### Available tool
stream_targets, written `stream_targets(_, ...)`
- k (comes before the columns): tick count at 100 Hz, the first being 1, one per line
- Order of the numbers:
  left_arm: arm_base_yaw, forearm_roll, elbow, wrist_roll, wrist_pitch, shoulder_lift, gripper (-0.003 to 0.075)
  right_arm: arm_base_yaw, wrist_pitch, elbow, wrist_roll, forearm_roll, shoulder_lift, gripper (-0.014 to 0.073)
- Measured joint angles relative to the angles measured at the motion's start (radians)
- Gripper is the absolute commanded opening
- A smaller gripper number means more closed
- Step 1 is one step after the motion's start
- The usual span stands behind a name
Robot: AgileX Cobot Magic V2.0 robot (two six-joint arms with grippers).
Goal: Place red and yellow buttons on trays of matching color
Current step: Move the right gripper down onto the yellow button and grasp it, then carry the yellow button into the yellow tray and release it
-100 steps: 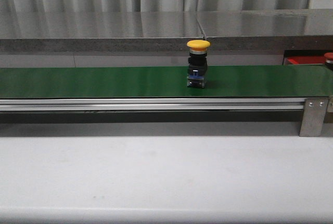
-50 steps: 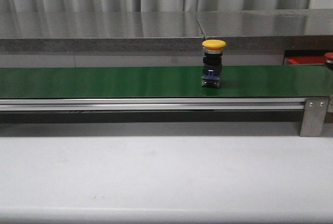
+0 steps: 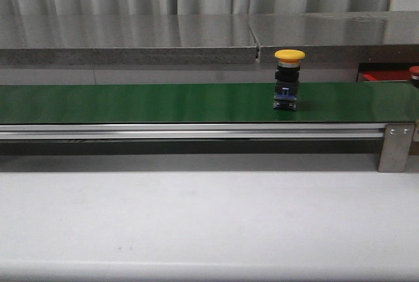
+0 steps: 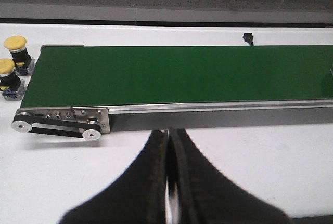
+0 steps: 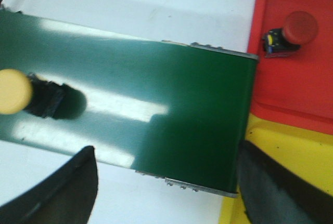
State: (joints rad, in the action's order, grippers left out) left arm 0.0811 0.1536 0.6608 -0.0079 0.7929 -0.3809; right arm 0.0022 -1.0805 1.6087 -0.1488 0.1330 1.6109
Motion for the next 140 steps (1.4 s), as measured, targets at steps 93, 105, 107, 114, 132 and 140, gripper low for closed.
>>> stream_targets(93, 0.000, 0.000, 0.000, 0.000, 0.000, 0.000, -0.0020, 0.150, 0.037, -0.001, -0.164, 0.087, 0.238, 0.0456)
stream_targets(105, 0.000, 0.000, 0.000, 0.000, 0.000, 0.000, -0.0020, 0.150, 0.088, -0.001, -0.166, 0.087, 0.269, 0.0451)
stream_targets(107, 0.000, 0.000, 0.000, 0.000, 0.000, 0.000, -0.0020, 0.150, 0.095, -0.001, -0.166, 0.087, 0.272, 0.0440)
stream_targets(114, 0.000, 0.000, 0.000, 0.000, 0.000, 0.000, -0.0020, 0.150, 0.109, -0.001, -0.166, 0.087, 0.279, 0.0356)
stream_targets(132, 0.000, 0.000, 0.000, 0.000, 0.000, 0.000, -0.0020, 0.150, 0.113, -0.001, -0.166, 0.087, 0.281, 0.0071)
stream_targets(140, 0.000, 0.000, 0.000, 0.000, 0.000, 0.000, -0.0020, 0.150, 0.118, -0.001, -0.166, 0.085, 0.281, -0.0004)
